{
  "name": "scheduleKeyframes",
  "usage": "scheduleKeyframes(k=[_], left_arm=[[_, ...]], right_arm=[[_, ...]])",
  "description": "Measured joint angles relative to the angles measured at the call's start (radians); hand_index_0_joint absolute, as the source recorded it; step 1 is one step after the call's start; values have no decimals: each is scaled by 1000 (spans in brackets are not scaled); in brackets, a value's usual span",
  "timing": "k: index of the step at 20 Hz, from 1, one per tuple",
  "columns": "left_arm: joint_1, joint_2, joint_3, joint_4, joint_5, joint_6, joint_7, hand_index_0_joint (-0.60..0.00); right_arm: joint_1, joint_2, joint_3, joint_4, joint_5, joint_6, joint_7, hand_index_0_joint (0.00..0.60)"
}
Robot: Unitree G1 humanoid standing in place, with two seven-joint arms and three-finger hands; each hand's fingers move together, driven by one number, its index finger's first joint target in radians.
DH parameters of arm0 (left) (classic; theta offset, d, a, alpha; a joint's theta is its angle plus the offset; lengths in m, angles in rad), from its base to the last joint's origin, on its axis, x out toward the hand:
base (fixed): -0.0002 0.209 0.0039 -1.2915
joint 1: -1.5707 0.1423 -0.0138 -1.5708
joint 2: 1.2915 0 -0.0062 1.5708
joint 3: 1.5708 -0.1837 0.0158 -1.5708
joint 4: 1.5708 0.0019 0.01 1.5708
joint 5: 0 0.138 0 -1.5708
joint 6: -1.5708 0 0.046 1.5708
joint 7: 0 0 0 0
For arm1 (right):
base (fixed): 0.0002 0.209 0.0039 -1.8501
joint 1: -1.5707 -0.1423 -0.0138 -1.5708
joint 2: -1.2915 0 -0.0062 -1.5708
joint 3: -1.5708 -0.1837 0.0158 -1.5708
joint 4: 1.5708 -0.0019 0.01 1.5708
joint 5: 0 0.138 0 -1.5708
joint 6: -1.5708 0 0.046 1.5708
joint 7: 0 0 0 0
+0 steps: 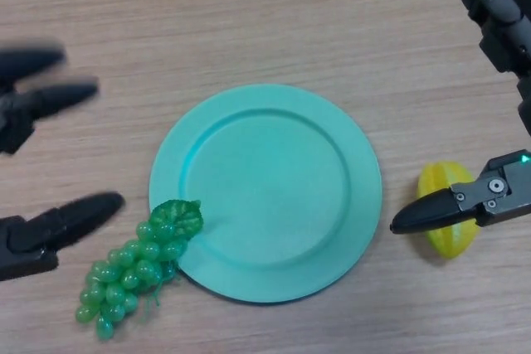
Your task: Pick up the green grapes and place it on the plate
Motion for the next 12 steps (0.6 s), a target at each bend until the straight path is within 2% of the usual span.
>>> scheduleKeyframes(k=[3,4,6,8,12], left_arm=[[-20,13,-2,-36,-42,70,1,0],[-29,30,-3,-38,-46,119,9,0],[-58,43,-3,-62,-57,179,63,0],[-80,68,-3,-78,-121,191,74,0],[-86,69,-46,-82,-123,220,130,0]], right_arm=[[-1,-29,-15,0,26,0,-14,0],[-3,-34,-26,0,41,0,-17,0],[-4,-35,-31,0,41,0,-27,0],[-6,-37,-31,0,42,0,-27,0],[-5,-58,-58,-1,82,0,-32,0]])
